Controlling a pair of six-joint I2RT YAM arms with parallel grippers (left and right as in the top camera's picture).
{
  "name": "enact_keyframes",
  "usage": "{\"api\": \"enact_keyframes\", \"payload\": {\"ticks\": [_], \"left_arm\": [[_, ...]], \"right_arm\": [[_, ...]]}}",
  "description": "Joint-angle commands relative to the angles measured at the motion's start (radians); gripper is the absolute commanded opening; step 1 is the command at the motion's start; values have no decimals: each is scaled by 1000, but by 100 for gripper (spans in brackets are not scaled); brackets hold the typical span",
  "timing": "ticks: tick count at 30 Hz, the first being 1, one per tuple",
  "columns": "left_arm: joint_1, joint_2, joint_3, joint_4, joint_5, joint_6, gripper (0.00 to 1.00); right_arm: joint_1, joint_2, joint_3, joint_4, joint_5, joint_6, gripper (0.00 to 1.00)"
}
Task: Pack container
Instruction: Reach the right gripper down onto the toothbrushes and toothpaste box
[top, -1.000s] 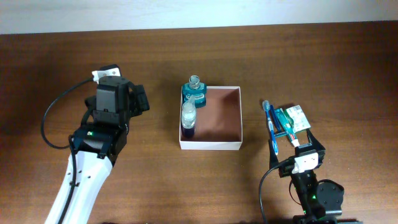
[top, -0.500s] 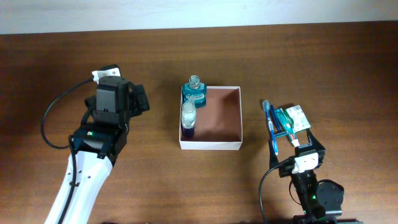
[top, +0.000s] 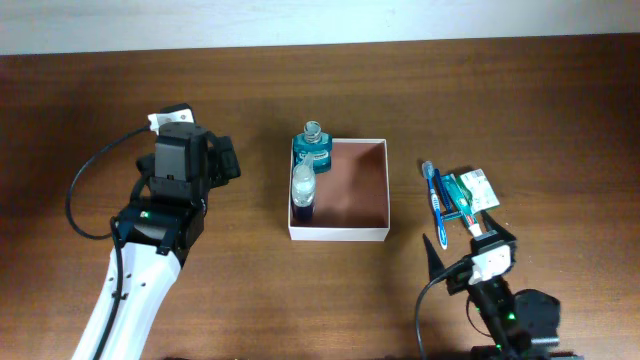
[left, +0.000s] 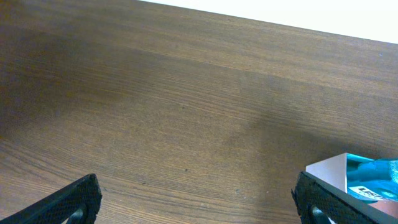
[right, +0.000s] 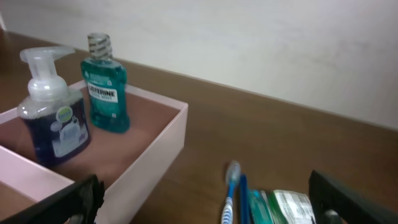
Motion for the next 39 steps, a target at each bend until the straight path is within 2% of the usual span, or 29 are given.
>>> {"api": "enact_keyframes", "payload": {"ticks": [1,8,14,19,29,39], "left_arm": [[5,-8,4,0,-7,1,100],[5,-8,4,0,-7,1,99],[4,-8,4,0,-7,1,99],[5,-8,5,0,-7,1,99],[5,-8,4,0,-7,1,99],[3,-8,4,-14,-7,1,99]], "right_arm": [[-7,56,169,-70,93,23,98],[-7,332,514,-319,129,23,98],[-7,647,859,-671,185,22,98],[-7,864,1069,-852,209,22,98],[-8,1041,1115,-877,222,23,98],[-80,1358,1130,-867,347,15,98]]}}
